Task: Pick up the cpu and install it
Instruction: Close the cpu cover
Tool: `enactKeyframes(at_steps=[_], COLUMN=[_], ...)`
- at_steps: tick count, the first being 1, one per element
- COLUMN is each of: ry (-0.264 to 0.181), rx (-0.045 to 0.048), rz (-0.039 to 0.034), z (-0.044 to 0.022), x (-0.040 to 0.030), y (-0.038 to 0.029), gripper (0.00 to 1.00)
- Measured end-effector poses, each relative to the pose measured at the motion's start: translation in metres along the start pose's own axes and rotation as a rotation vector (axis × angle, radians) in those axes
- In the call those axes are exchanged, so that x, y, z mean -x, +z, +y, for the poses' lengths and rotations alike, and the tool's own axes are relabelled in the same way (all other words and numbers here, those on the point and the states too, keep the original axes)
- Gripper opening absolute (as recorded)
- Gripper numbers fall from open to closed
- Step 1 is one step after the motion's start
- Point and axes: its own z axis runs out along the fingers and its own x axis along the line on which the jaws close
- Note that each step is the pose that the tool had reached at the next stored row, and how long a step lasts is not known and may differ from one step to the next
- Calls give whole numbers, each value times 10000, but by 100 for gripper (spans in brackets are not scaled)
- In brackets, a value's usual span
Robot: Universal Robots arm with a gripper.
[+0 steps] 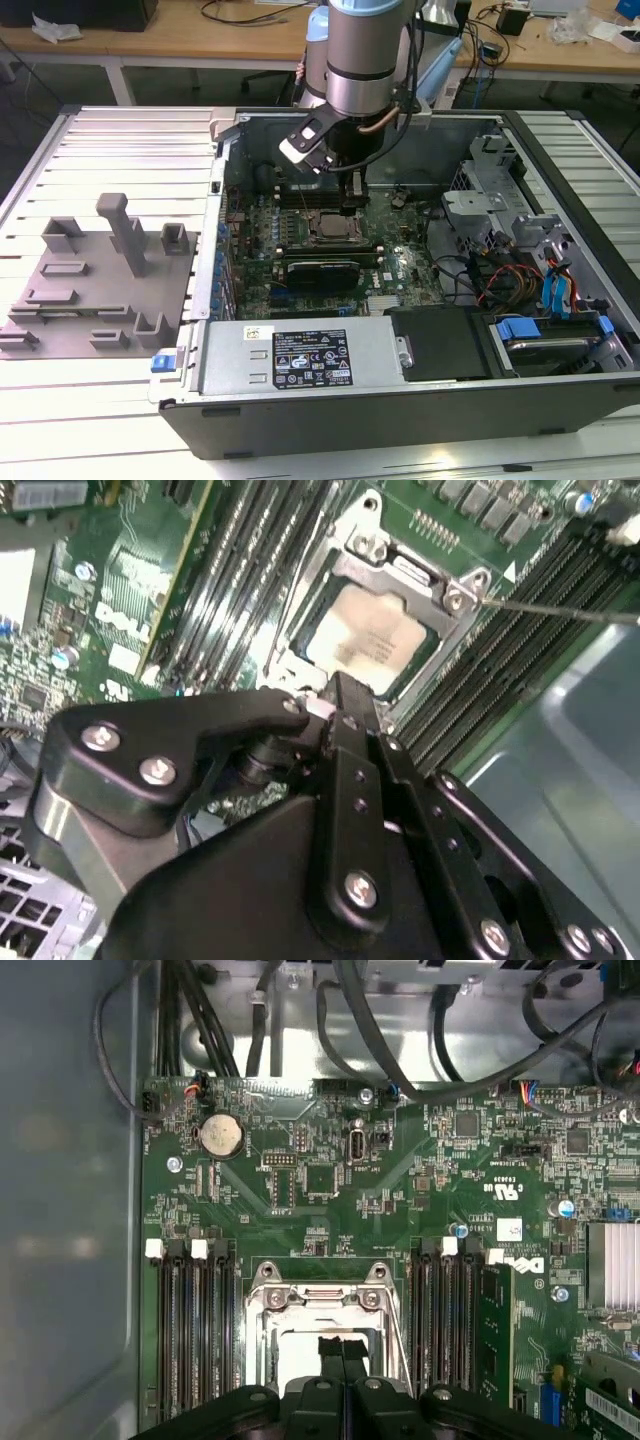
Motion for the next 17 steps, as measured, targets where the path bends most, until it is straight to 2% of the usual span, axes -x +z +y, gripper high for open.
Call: enactKeyframes(at_steps=[4, 13, 14, 17], ry=[-145, -1971, -2362, -2998], rx=[4, 58, 70, 89], rz=[6, 69, 83, 106], z=[-1, -1, -1, -1], x=[0, 0, 0, 0], y=[0, 0, 0, 0], gripper=[11, 11, 11, 11])
